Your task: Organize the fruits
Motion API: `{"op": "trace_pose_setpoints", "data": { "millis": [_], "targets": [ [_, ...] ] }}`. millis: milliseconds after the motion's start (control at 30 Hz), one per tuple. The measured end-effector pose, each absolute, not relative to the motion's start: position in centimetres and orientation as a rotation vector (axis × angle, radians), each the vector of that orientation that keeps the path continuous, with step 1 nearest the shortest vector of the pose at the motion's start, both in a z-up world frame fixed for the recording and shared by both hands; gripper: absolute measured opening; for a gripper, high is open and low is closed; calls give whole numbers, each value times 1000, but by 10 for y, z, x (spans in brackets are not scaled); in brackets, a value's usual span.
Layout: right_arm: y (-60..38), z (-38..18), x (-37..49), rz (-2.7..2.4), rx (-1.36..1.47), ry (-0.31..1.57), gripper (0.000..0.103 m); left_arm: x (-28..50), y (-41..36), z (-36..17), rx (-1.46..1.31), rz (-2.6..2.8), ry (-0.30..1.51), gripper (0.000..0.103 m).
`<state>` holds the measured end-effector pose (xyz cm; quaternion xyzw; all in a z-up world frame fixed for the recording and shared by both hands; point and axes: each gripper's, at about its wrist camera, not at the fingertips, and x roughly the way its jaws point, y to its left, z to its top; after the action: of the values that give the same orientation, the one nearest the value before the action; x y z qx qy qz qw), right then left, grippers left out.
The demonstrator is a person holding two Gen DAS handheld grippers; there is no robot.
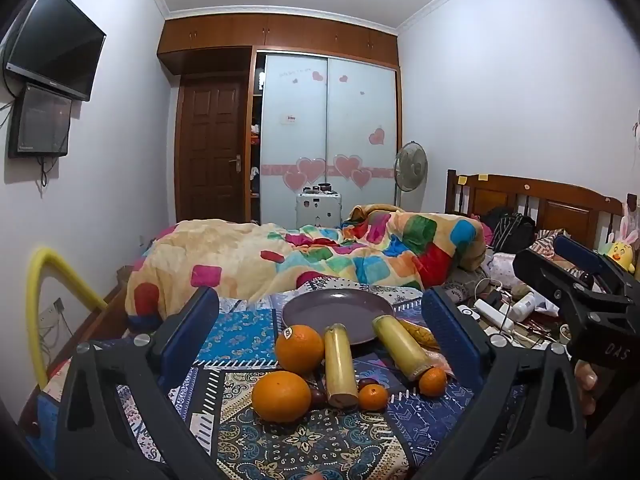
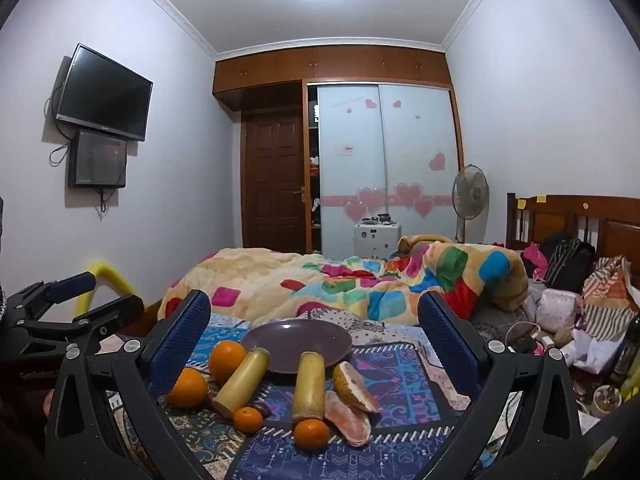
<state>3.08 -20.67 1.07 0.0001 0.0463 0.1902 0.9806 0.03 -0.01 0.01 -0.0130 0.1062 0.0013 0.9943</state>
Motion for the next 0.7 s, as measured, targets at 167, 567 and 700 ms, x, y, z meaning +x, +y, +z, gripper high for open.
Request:
{"op": "trace_pose_setpoints", "data": {
  "millis": [167,567,700],
  "targets": [
    [-205,11,30,388,0,92,103,-1,0,0,-34,0,196,103],
    [-199,13,24,395,5,82,103,-7,2,5,-29,8,182,103],
    [-198,15,24,395,5,81,103,-5,0,2,-26,6,178,103]
  ]
}}
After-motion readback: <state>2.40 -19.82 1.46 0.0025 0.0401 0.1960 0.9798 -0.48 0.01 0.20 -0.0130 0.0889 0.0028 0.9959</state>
